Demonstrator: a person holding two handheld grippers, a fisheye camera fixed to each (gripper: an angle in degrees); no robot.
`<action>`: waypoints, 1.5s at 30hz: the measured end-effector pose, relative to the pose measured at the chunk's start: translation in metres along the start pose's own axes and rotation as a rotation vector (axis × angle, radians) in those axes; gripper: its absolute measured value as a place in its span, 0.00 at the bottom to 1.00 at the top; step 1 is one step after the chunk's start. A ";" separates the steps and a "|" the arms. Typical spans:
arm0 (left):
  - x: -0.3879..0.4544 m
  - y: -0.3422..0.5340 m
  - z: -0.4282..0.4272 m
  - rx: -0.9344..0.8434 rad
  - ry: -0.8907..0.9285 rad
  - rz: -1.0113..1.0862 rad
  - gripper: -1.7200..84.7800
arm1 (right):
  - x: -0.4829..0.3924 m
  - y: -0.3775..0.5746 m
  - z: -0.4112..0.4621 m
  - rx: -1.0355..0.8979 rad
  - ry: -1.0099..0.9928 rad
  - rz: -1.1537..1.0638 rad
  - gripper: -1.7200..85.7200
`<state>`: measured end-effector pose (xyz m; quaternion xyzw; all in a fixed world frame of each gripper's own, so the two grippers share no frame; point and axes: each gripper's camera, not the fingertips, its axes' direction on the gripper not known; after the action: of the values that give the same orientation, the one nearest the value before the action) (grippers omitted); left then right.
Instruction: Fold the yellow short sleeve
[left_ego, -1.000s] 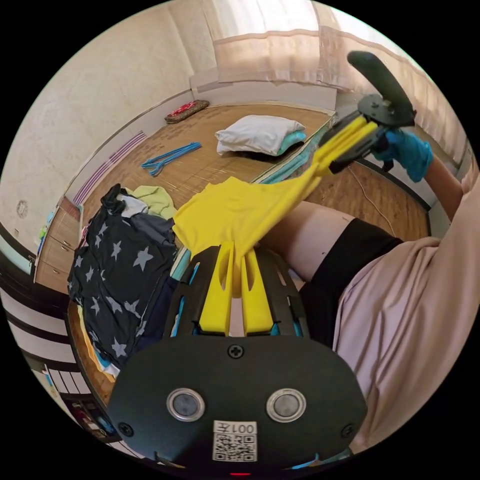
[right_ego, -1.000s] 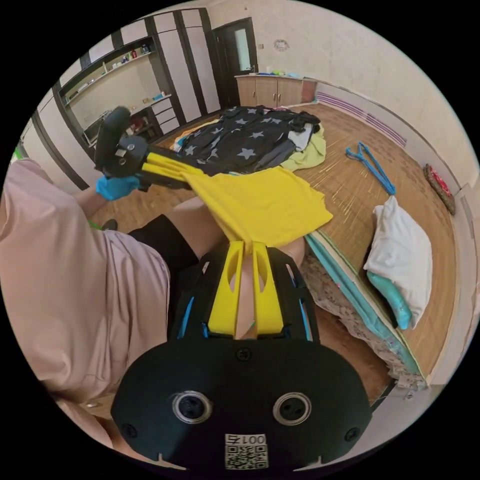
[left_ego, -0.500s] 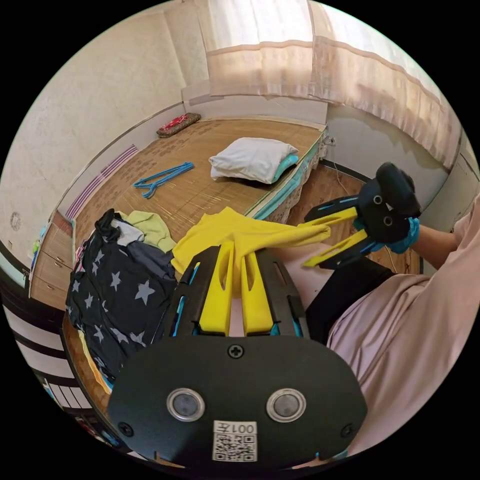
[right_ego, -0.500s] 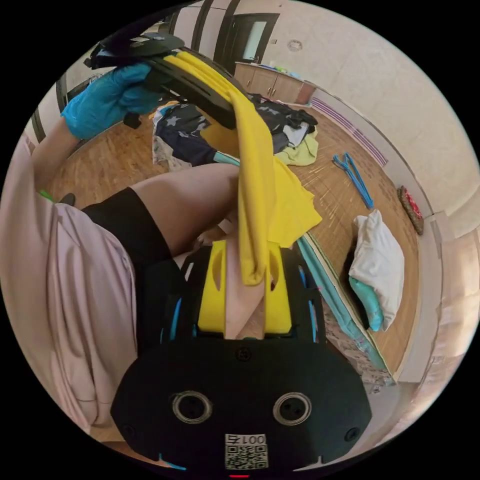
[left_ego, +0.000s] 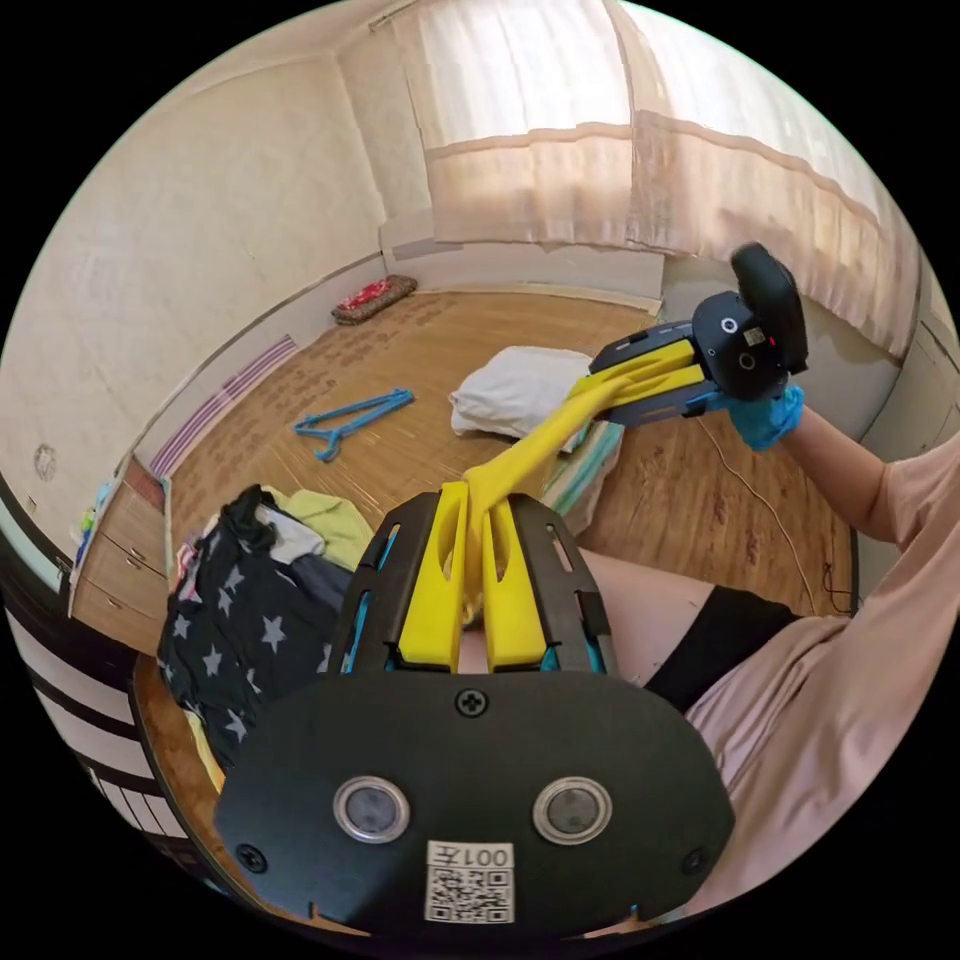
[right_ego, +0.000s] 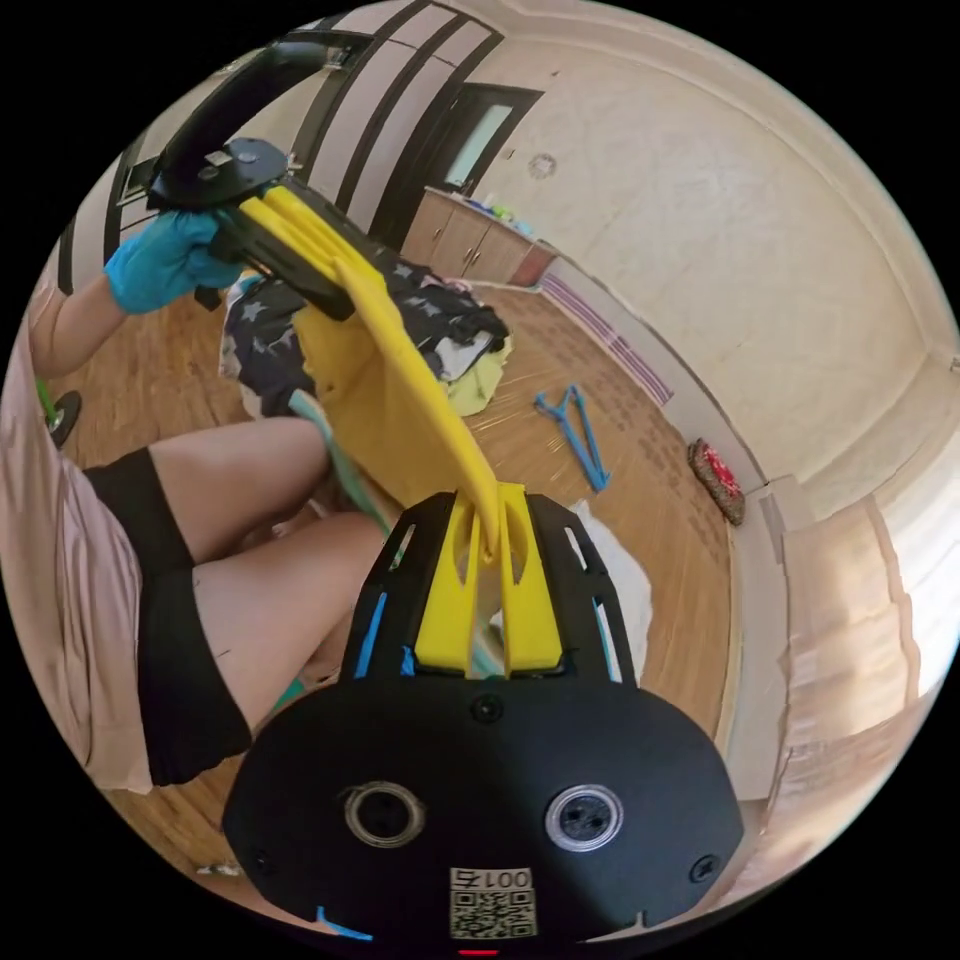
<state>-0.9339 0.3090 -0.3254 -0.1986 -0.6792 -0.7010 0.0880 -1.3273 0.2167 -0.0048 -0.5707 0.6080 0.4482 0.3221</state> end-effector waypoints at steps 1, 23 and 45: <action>-0.005 -0.015 -0.005 0.015 -0.016 0.011 0.01 | 0.017 -0.005 -0.002 0.022 0.006 0.011 0.06; -0.059 -0.336 0.098 0.207 -0.345 0.063 0.01 | 0.308 -0.002 0.064 0.340 0.200 0.255 0.06; 0.128 -0.271 0.349 -0.116 0.142 0.116 0.01 | 0.201 0.233 0.164 -0.237 0.110 0.358 0.04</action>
<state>-1.1012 0.6893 -0.5233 -0.1923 -0.6171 -0.7450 0.1649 -1.6047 0.2728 -0.2097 -0.5111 0.6593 0.5347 0.1347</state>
